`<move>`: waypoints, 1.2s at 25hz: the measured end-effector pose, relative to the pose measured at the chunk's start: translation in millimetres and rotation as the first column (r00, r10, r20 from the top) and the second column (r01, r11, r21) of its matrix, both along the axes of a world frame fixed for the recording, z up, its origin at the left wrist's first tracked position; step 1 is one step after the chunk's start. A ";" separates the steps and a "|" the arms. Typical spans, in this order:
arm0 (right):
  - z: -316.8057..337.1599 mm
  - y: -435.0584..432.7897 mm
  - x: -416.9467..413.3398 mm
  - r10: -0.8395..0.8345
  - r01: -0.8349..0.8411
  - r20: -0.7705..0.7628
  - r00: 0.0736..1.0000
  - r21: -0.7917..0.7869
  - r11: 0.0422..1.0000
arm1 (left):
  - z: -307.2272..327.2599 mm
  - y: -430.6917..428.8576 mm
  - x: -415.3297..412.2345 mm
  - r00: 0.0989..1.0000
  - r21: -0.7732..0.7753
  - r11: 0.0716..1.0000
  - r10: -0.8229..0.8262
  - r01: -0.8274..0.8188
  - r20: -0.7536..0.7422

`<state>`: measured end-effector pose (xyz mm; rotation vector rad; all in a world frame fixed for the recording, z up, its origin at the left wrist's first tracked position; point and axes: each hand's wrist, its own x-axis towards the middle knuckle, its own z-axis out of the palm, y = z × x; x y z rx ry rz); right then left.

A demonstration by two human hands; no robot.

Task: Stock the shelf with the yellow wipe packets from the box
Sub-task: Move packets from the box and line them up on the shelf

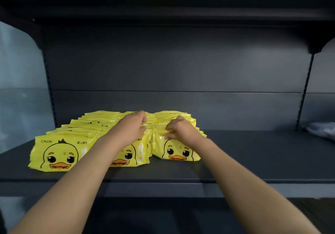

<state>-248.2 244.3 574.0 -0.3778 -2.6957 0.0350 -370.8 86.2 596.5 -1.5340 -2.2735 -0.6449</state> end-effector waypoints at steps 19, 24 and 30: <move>31.9 -16.8 80.0 -0.191 0.194 -0.057 0.980 0.049 0.980 | -18.3 -34.3 54.1 1.000 -0.006 1.000 -0.031 0.031 0.002; 23.0 -34.4 160.3 -0.222 0.222 -0.006 0.975 -0.014 0.975 | -35.7 -50.5 113.5 0.999 -0.002 1.000 0.011 -0.011 -0.037; -18.7 -49.6 260.0 -0.205 0.207 0.035 0.978 -0.102 0.973 | -58.2 -88.1 206.3 0.994 -0.022 0.995 0.098 -0.099 -0.049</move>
